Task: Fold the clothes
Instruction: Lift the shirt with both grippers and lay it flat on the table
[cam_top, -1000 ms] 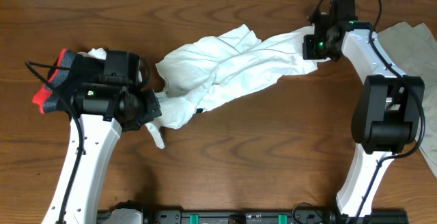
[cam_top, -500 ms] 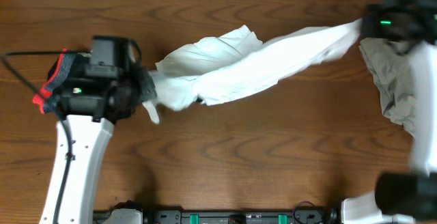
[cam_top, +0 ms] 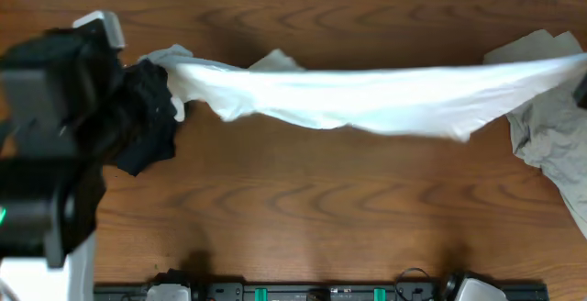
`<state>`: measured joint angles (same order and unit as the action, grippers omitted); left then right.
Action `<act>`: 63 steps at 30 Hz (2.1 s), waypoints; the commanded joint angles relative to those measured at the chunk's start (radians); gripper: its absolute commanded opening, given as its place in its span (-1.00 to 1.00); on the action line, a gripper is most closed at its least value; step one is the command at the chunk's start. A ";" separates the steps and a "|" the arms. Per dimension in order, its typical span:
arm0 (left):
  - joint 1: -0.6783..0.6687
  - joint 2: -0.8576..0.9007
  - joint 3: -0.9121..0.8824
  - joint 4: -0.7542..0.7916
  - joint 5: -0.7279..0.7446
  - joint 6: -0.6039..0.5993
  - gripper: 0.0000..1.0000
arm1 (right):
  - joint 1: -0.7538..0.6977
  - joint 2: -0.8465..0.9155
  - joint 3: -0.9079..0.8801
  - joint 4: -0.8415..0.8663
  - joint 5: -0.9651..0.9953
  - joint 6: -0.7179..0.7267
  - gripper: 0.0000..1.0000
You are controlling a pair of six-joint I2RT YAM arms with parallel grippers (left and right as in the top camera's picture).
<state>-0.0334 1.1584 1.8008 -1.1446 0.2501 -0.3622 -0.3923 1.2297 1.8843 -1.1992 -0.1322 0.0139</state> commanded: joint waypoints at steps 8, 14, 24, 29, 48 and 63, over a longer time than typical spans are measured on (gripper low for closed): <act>0.006 -0.084 0.043 0.001 0.052 0.003 -0.88 | -0.021 0.038 0.021 0.005 0.005 -0.011 -0.98; 0.006 0.071 0.043 0.002 0.052 0.002 -0.88 | -0.010 0.199 0.021 -0.016 -0.040 -0.031 -0.98; 0.003 0.475 0.043 0.330 0.084 0.019 -0.88 | 0.100 0.490 0.020 0.180 -0.129 -0.058 -0.98; 0.012 0.523 0.060 0.665 0.227 0.014 -0.88 | 0.097 0.478 0.073 0.335 -0.126 0.109 -0.98; 0.017 0.529 0.127 -0.241 0.229 0.178 -0.88 | 0.047 0.484 0.169 -0.282 0.061 -0.039 -0.97; -0.018 0.531 -0.483 -0.236 0.103 0.239 -0.88 | -0.004 0.484 -0.433 -0.248 0.189 -0.021 -0.98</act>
<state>-0.0544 1.6890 1.3781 -1.3811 0.3767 -0.1474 -0.3714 1.7115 1.5158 -1.4628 0.0273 -0.0185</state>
